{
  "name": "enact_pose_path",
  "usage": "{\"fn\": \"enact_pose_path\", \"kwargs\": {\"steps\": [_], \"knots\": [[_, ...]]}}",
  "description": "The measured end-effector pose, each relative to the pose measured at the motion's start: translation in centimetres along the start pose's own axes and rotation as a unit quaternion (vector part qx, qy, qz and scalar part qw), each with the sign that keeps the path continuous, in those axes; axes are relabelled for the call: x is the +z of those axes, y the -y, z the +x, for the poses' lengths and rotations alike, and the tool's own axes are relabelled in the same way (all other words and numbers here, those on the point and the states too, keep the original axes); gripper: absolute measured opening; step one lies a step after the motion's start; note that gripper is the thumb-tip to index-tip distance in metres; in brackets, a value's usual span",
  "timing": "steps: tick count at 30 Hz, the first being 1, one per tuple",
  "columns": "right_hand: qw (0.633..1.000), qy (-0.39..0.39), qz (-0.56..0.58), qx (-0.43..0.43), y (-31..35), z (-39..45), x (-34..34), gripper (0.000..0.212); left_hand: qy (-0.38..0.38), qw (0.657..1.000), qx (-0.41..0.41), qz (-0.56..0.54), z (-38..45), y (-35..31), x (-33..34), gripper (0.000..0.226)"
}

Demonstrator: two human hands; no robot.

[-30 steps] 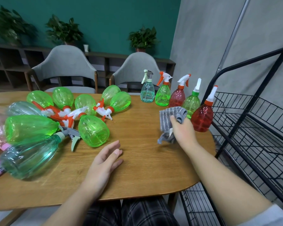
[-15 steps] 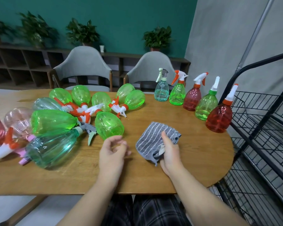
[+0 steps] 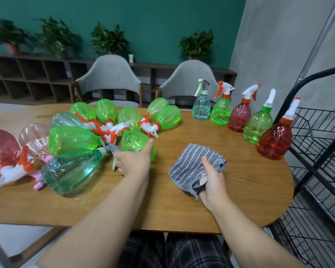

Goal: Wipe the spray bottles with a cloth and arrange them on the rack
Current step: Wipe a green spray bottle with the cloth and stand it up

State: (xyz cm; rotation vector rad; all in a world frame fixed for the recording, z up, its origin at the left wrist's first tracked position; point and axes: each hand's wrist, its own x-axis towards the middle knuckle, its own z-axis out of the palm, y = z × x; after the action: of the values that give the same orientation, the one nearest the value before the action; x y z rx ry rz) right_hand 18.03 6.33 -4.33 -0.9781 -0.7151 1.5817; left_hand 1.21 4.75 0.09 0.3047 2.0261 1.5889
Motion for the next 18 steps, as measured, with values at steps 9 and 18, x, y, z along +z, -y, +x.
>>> {"fn": "enact_pose_path", "kwargs": {"steps": [9, 18], "knots": [[1.0, -0.007, 0.002, -0.004, 0.0, -0.1, 0.3, 0.032, 0.099, 0.993, -0.056, -0.042, 1.4, -1.4, -0.4, 0.1], [1.0, -0.019, 0.008, -0.016, 0.3, -0.7, 0.7, 0.032, 0.219, 0.961, 0.06, -0.156, -0.3, -0.6, -1.6, 0.106]]}}
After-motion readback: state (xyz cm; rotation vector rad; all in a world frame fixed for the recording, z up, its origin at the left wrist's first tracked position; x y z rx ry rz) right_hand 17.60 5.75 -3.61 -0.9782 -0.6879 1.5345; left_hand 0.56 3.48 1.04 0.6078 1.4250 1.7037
